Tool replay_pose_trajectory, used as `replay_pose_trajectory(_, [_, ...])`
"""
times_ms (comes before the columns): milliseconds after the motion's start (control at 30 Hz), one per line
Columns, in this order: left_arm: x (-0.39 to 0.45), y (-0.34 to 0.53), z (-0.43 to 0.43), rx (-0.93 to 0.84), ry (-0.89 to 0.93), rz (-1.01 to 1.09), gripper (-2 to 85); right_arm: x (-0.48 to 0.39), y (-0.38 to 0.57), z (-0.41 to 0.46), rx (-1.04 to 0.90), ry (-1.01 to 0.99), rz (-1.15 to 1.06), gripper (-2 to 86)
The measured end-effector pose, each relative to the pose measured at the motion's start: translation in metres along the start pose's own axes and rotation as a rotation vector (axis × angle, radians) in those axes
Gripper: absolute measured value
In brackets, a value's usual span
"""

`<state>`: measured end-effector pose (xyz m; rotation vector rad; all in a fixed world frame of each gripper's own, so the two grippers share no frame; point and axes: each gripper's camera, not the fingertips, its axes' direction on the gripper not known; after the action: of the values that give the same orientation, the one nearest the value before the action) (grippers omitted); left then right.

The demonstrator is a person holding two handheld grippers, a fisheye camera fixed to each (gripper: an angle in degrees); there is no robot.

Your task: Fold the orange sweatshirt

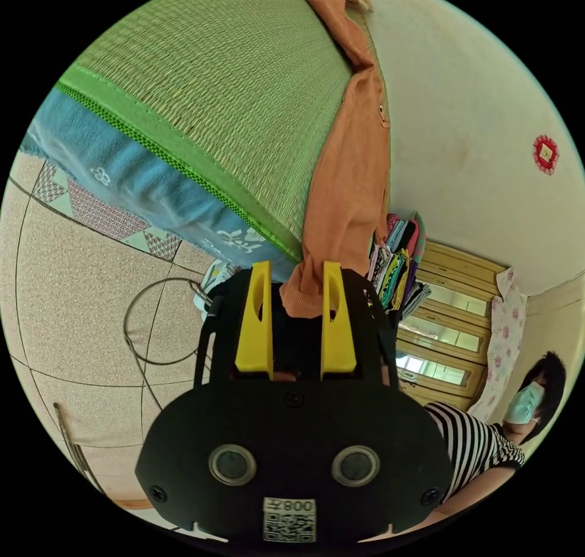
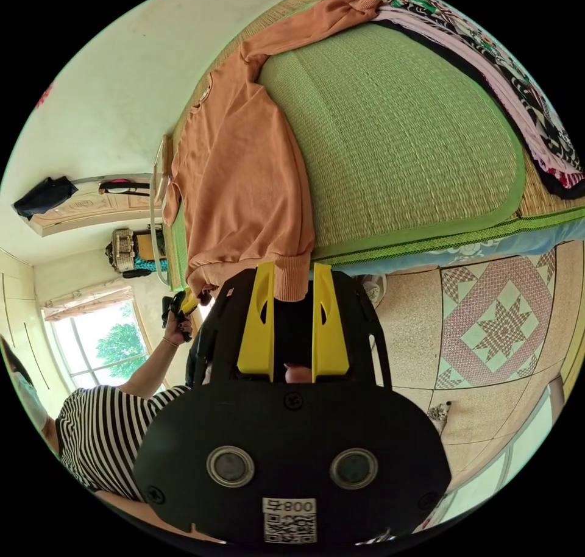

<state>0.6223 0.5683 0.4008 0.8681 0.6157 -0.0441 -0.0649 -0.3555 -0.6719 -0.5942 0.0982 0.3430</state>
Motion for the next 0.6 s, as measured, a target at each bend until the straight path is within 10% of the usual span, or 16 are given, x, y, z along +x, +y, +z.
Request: replay_pose_trajectory(600, [0.027, 0.051, -0.064, 0.059, 0.341, 0.179, 1.4, 0.029, 0.066, -0.043, 0.071, -0.251, -0.129, 1.7])
